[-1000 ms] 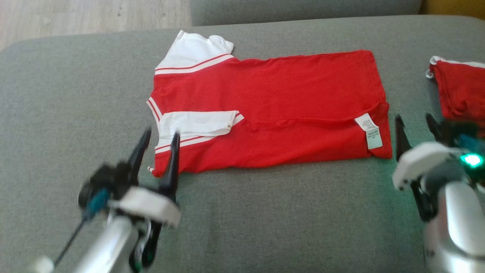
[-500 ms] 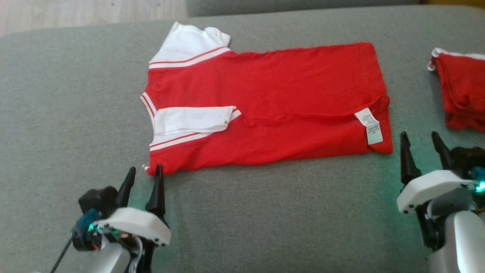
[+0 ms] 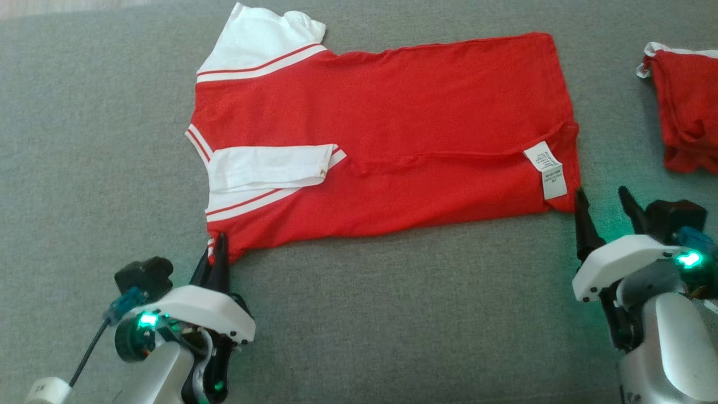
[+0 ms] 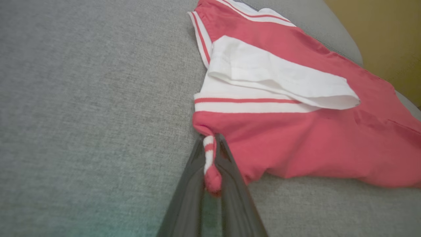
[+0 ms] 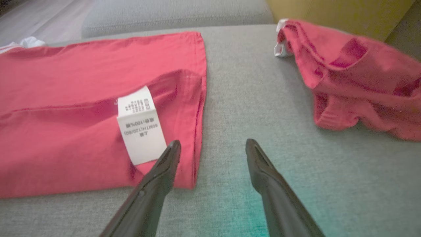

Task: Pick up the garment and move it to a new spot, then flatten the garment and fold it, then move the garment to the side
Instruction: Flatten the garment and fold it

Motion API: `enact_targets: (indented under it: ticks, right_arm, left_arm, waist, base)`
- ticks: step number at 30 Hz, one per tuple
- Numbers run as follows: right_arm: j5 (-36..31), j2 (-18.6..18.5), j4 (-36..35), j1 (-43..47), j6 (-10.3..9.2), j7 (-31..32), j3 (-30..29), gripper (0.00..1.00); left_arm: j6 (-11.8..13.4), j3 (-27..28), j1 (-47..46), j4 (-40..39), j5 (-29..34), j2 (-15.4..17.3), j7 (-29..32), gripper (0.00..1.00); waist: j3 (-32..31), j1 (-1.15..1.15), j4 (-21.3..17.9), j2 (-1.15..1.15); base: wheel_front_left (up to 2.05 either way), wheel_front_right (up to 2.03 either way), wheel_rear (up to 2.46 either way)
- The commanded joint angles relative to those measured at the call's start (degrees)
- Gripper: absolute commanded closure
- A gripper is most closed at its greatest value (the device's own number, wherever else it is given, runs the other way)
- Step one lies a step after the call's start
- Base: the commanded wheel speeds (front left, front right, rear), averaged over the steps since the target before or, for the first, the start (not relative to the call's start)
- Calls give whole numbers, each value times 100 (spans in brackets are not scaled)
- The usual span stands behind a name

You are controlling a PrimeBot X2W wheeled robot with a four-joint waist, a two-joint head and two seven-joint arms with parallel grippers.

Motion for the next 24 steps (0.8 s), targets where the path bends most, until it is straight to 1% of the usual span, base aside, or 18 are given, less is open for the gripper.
enact_targets:
  ticks: [1, 2, 8, 9, 10, 11, 12, 13, 16, 19, 24]
  right_arm:
    - [83, -32, 12, -216, -4, -5, 159, 0]
    - [83, -32, 12, -216, -4, -5, 159, 0]
    - [293, -32, 653, -420, -4, 156, 399, 0]
    - [326, -32, 744, -448, -4, 174, 433, 15]
    - [328, -32, 827, -476, -4, 189, 451, 55]
    - [327, -32, 893, -504, -4, 187, 454, 69]
    - [337, -32, 948, -529, -4, 177, 451, 89]
    - [365, -32, 991, -552, -4, 164, 445, 100]
    - [484, -32, 1037, -605, -4, 93, 377, 100]
    - [585, -32, 942, -640, -4, 40, 248, 100]
    - [510, -32, 413, -550, -4, 168, -61, 100]
  left_arm:
    - [-20, 168, -184, -182, 29, 65, -99, 100]
    - [-20, 168, -184, -182, 29, 65, -99, 100]
    - [-28, 178, -271, -368, 143, 121, -279, 100]
    - [-25, 183, -284, -400, 161, 133, -305, 100]
    - [-23, 188, -295, -430, 173, 145, -325, 100]
    - [-20, 191, -304, -457, 190, 158, -346, 100]
    - [-15, 197, -313, -484, 209, 175, -373, 100]
    - [-9, 206, -320, -514, 221, 189, -394, 100]
    - [-4, 233, -331, -630, 251, 245, -448, 100]
    - [11, 270, -359, -794, 300, 335, -493, 100]
    - [67, 335, -357, -1248, 377, 521, -505, 100]
  waist:
    - [22, -1, 35, 0]
    - [22, -1, 35, 0]
    - [48, -1, 122, 0]
    - [48, -1, 135, 0]
    - [45, -1, 146, 0]
    - [37, -1, 158, 0]
    - [26, -1, 166, 0]
    - [12, -1, 171, 0]
    - [-60, -1, 173, 0]
    - [-164, -1, 167, 0]
    - [-409, -1, 164, 0]
  base:
    - [0, 0, 0]
    - [0, 0, 0]
    - [0, 0, 0]
    - [0, 0, 0]
    - [0, 0, 0]
    - [0, 0, 0]
    - [0, 0, 0]
    - [0, 0, 0]
    - [0, 0, 0]
    - [0, 0, 0]
    - [0, 0, 0]
